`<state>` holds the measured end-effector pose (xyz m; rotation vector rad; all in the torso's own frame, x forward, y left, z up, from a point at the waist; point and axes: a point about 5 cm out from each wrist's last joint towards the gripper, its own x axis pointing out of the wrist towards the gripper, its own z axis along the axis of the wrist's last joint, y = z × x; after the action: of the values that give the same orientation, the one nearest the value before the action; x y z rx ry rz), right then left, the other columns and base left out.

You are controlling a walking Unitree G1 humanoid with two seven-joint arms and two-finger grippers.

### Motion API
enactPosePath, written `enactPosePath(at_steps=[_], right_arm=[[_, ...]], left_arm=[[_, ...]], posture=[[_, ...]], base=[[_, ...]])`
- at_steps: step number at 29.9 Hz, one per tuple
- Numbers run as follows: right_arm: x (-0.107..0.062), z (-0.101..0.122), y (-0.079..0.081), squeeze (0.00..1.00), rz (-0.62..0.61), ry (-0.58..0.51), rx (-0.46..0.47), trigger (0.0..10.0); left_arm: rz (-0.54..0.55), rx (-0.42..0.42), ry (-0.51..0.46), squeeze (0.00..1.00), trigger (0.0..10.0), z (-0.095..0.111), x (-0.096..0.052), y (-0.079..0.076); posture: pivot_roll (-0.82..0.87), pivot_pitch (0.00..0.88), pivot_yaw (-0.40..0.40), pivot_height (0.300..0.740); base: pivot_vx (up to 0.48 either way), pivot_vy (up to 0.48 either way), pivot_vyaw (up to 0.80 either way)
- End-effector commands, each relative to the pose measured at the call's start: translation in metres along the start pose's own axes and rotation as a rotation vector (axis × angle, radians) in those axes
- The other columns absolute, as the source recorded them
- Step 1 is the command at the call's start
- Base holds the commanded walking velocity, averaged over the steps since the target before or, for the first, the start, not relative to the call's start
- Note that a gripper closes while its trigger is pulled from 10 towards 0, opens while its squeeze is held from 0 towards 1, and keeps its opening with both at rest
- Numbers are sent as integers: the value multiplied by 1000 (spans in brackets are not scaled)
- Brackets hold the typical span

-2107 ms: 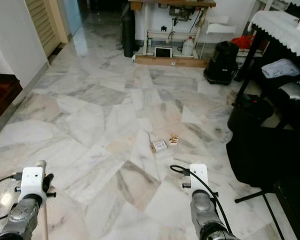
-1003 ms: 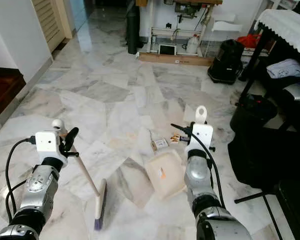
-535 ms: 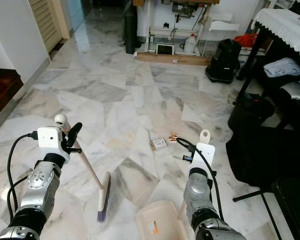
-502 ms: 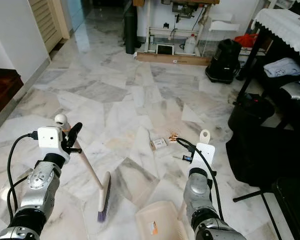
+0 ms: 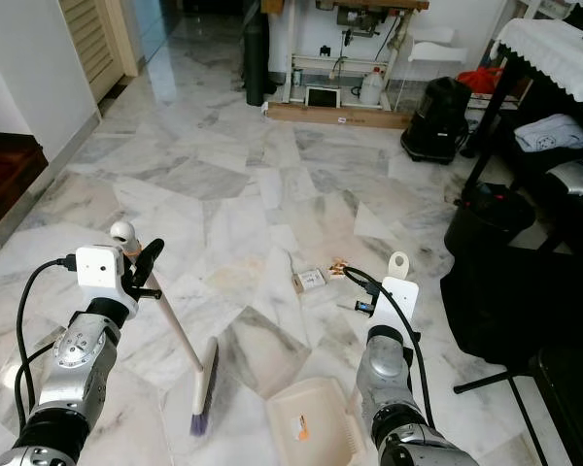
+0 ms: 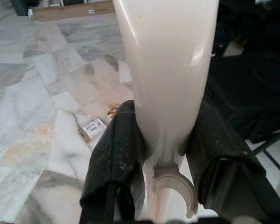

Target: Sweep floor

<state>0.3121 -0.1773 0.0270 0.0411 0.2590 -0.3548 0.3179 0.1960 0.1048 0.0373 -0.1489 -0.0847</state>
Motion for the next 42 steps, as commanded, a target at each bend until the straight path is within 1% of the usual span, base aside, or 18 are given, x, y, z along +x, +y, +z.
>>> enactPosePath(at_steps=[1, 16, 21, 24, 28, 37, 42], right_arm=[[0, 0, -1, 0, -8, 1, 17, 10000], [-4, -7, 1, 0, 6, 20, 1, 10000], [-5, -7, 4, 0, 29, 19, 0, 10000], [-5, -7, 6, 0, 45, 12, -9, 10000], [-5, -7, 6, 0, 51, 10, -9, 10000], [-8, -10, 9, 0, 74, 16, -20, 10000], [-8, -13, 7, 0, 73, 32, -27, 10000]], left_arm=[[-9, 5, -38, 0, 10000, 9, 2, 0], [-26, 7, -36, 0, 10000, 11, -1, -2], [12, 8, -2, 0, 10000, -5, -13, 2], [22, 14, 41, 0, 10000, -17, -22, 3], [19, 22, 71, 0, 10000, -25, -28, 3], [12, 24, 87, 0, 10000, -32, -32, 1], [11, 23, 86, 0, 10000, -33, -32, 0]], posture=[[24, 0, -87, 740], [29, 0, -85, 740], [22, 0, -92, 740], [22, 0, -95, 740], [21, 0, -97, 740], [19, 0, -103, 740], [18, 0, -104, 740]], base=[[0, 0, 0], [0, 0, 0], [0, 0, 0], [0, 0, 0], [0, 0, 0], [0, 0, 0], [0, 0, 0]])
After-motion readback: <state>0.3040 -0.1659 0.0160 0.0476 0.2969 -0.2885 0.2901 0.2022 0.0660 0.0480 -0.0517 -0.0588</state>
